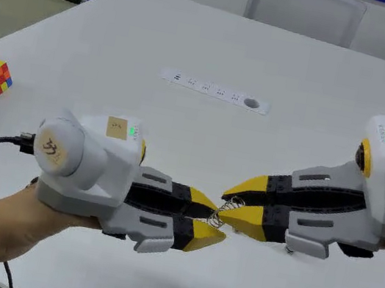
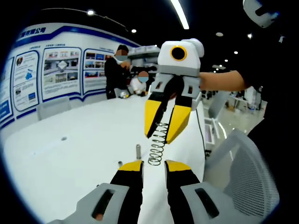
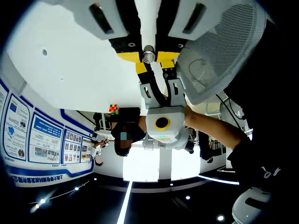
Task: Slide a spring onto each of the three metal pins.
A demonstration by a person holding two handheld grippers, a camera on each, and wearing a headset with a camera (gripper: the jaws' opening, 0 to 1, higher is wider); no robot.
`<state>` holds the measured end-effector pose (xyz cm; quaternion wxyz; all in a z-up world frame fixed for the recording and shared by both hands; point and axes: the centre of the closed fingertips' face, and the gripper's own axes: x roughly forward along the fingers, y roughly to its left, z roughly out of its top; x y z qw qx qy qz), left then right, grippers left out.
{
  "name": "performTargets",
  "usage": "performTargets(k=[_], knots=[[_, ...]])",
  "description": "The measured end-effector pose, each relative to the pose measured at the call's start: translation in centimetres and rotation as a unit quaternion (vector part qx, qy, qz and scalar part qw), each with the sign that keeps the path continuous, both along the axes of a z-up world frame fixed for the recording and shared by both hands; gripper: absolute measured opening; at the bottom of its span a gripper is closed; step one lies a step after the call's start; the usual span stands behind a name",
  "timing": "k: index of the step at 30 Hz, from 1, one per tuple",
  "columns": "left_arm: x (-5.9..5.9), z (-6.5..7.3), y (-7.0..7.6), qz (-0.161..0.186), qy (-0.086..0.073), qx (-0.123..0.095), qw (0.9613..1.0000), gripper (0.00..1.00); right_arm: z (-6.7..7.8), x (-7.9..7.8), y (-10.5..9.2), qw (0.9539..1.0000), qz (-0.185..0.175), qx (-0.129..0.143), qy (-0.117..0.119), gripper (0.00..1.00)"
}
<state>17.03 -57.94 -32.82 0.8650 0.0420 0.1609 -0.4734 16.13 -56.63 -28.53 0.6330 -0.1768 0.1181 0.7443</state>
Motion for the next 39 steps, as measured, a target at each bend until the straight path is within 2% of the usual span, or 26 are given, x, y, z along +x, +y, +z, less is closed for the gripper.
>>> performTargets(k=[1, 3, 9, 13, 20, 24, 30, 39], knots=[[0.3, 0.0, 0.4, 0.016, 0.009, -0.007, 0.9998, 0.25, 0.1, 0.2, 0.0, 1.0000, -0.003, 0.001, 0.000, 0.11], [0.5, 0.1, 1.0, 0.023, 0.004, -0.011, 0.9997, 0.32, 0.3, 0.9, -0.1, 0.9999, -0.012, 0.002, -0.004, 0.11], [0.7, -0.5, 3.2, 0.046, 0.006, 0.006, 0.9989, 0.36, 0.0, 3.4, -0.6, 0.9989, -0.046, -0.005, -0.005, 0.11], [1.0, -0.2, 4.6, 0.064, 0.007, -0.002, 0.9979, 0.38, -0.5, 5.0, -0.9, 0.9976, -0.067, -0.014, -0.003, 0.11], [1.5, 0.1, 6.9, 0.090, 0.003, 0.001, 0.9959, 0.42, -1.4, 8.2, -1.6, 0.9927, -0.117, -0.027, 0.003, 0.11], [1.7, 0.1, 7.9, 0.099, 0.007, -0.003, 0.9951, 0.44, -2.6, 9.6, -2.2, 0.9891, -0.140, -0.046, -0.005, 0.11], [2.0, 0.3, 8.5, 0.108, 0.012, -0.011, 0.9940, 0.50, -4.7, 10.8, -2.6, 0.9851, -0.156, -0.073, -0.007, 0.11], [2.5, -1.3, 9.5, 0.118, 0.028, 0.007, 0.9926, 0.57, -6.7, 11.7, -2.8, 0.9817, -0.168, -0.090, 0.002, 0.11]])
